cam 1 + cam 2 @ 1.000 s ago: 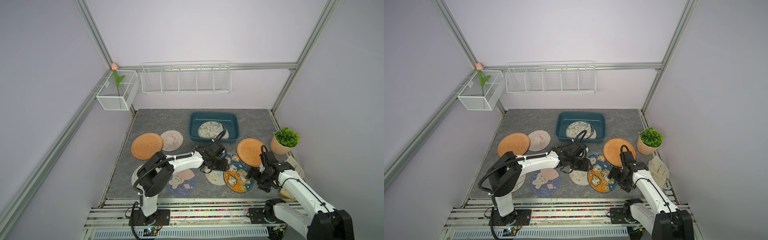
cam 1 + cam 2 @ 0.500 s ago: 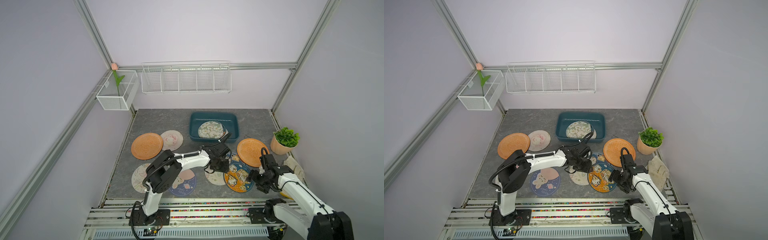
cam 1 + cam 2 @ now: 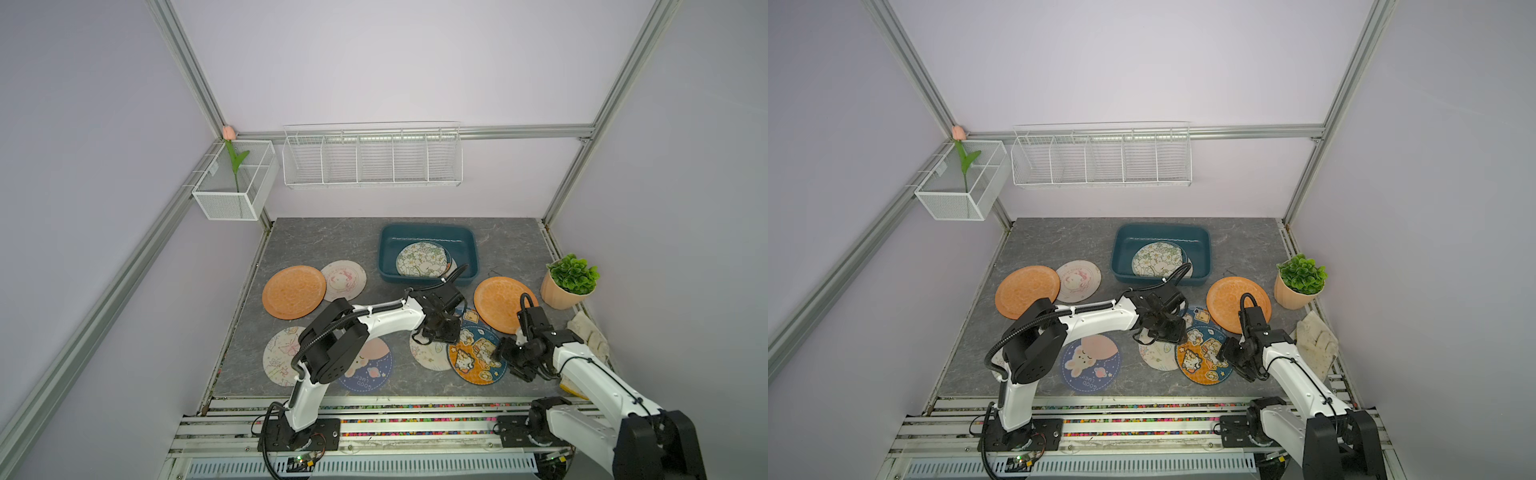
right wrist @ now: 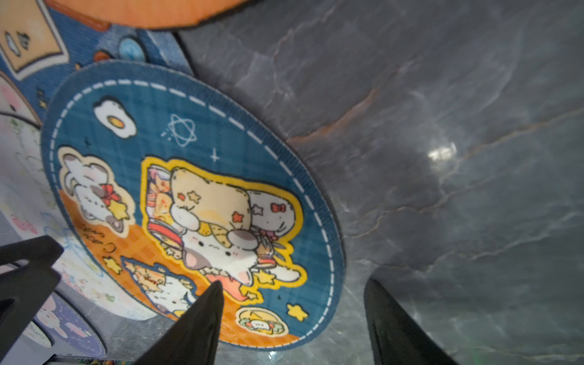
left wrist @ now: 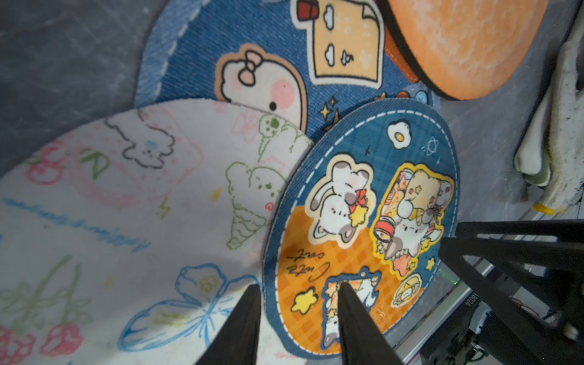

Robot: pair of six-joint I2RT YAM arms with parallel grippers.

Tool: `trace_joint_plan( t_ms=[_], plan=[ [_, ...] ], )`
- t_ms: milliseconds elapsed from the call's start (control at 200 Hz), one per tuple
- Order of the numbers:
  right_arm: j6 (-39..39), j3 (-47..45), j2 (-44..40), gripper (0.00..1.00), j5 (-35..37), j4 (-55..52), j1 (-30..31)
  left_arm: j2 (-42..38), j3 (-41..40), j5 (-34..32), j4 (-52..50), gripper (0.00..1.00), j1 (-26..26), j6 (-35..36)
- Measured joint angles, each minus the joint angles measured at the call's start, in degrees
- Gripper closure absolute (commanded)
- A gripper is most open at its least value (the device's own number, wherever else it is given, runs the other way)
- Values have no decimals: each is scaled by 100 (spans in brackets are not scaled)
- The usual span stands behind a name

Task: Put the coasters into the storage box
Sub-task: Pick up the coaster from the center of the board.

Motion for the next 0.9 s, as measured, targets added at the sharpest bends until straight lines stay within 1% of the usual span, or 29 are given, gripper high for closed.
trace_joint_plan(
  t_ms=[230,385,650,805,900],
  plan=[
    [-24,26,146,36,-22,138,33,197,151,46,-39,59,0,39],
    [-24,42,225,42,-31,203,66,219,170,68,-50,59,0,57],
    [-22,61,304,44,-24,227,74,249,225,101,-96,59,2,59],
    [-22,81,402,51,-98,389,131,278,280,127,-157,59,2,87],
    [-22,90,450,53,-133,468,146,280,282,136,-162,59,2,101]
  ],
)
